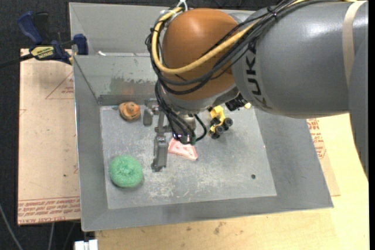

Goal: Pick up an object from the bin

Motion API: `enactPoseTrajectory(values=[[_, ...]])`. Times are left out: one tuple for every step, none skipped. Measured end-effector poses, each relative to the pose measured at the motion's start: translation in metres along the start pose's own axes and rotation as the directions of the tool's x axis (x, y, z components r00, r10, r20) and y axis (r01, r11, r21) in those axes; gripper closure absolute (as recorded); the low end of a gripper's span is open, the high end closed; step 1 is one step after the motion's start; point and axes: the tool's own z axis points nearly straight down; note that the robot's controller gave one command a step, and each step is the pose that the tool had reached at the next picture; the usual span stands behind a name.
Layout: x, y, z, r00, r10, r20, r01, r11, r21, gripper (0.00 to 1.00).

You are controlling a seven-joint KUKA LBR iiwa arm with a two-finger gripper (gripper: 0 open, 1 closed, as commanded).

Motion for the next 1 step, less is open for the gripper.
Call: enactPoseTrajectory(values=[[-0.0017, -0.0011, -0.0047, 1.000, 0.004, 0.008, -0.004, 1.000, -0.002, 0.00]])
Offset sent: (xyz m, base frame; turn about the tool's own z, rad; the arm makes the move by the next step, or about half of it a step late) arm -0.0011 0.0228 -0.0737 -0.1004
